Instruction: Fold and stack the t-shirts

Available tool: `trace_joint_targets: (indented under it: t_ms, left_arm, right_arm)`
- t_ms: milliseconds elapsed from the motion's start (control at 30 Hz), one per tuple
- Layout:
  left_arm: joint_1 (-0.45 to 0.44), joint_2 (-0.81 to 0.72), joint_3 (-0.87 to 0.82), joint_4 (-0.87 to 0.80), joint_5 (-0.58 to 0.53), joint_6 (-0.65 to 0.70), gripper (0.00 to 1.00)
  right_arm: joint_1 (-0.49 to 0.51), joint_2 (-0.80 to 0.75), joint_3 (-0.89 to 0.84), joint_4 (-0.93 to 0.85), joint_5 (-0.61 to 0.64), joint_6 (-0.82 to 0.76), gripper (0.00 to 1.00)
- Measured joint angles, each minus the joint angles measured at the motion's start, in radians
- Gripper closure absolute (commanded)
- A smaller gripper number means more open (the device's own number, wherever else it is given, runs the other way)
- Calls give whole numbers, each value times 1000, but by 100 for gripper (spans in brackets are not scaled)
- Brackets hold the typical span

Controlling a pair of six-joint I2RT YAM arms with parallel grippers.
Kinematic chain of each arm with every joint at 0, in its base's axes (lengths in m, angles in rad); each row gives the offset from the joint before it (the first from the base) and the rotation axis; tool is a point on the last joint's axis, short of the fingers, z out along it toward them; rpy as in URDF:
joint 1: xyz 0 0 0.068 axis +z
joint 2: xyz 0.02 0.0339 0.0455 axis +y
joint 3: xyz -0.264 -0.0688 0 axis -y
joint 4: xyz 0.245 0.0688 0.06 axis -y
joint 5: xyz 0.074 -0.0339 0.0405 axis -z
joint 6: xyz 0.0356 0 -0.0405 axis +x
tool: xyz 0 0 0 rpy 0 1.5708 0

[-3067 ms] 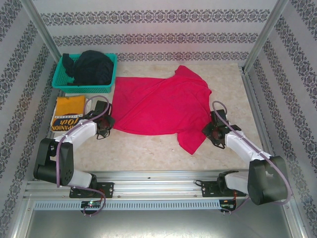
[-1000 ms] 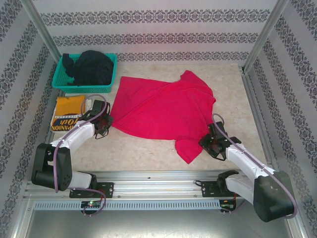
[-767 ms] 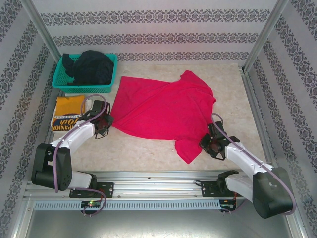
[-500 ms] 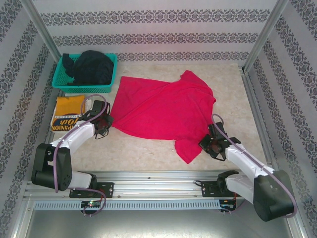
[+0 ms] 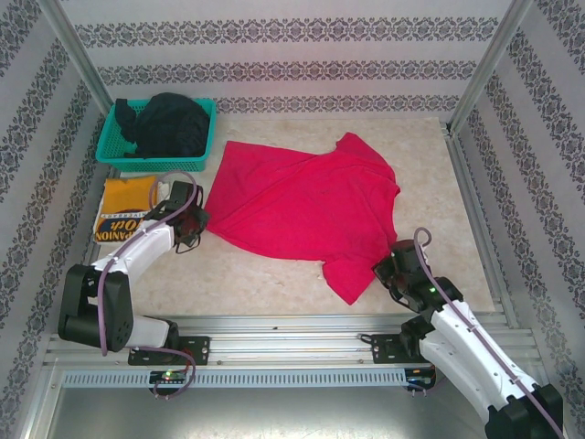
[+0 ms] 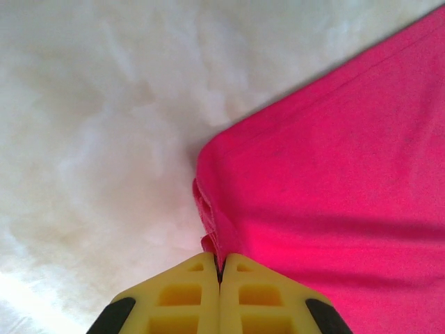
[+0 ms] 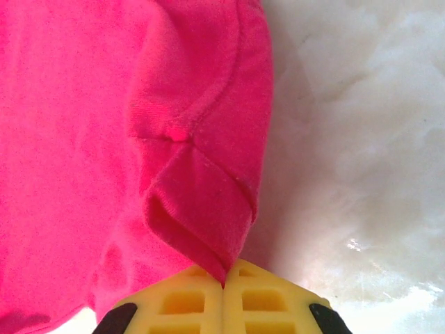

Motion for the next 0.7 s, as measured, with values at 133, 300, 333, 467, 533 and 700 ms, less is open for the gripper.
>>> trace_joint_targets:
  t_ms: [133,300,333,467,533,700]
  left_arm:
    - [0,50,96,1,5,22,100]
    - [5,127,189,0,18,55,100]
    - [8,143,207,0,21,61,100]
    - [14,181,249,0,29,74,100]
    - [14,183,254,0,30,80,100]
    - [19,184,257,0,33,87,100]
  right_arm:
    - [-25,52,48,45,1,-8,100]
    - [-93,144,97,105,-4,-35,100]
    - [-108,161,108,112,-4,-42,100]
    - [-161,199,133,134,-23,-76,100]
    - [-180,206,133,141,-34,-90,98]
    - [-190,230,113,174,-87,-130,66]
